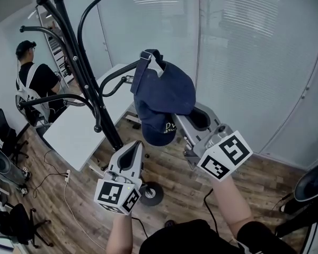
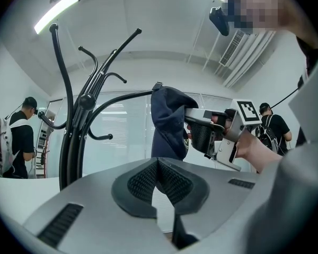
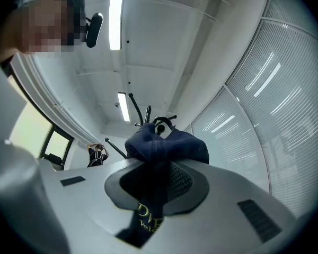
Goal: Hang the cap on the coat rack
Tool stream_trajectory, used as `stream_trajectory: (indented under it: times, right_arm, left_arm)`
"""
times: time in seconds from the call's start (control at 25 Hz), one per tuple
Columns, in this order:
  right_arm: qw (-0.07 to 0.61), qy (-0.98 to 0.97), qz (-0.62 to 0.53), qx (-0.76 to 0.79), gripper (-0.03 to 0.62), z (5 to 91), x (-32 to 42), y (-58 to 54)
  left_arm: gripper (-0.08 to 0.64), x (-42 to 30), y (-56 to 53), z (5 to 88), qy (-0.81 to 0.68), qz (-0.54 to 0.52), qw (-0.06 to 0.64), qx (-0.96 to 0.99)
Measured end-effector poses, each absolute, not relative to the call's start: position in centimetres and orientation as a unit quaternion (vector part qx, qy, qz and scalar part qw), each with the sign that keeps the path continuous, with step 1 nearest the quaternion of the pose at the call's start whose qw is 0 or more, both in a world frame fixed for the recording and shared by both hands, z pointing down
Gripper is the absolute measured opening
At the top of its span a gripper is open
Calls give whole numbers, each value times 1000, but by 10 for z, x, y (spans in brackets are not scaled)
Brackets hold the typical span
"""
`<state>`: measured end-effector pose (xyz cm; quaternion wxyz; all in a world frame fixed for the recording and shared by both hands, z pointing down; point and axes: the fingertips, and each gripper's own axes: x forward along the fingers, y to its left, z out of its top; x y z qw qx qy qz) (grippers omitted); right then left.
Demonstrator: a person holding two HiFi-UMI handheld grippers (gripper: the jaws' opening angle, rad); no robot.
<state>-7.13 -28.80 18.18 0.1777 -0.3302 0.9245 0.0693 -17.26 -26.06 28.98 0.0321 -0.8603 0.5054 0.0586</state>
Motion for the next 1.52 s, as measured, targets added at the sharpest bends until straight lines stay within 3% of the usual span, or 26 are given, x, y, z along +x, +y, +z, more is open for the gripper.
stream_trajectory:
  times: [1.52]
  right_arm:
    - [123, 938, 44, -320, 67, 228, -115, -302]
  left_arm:
    - [15, -197, -257, 309, 515, 55, 10, -855]
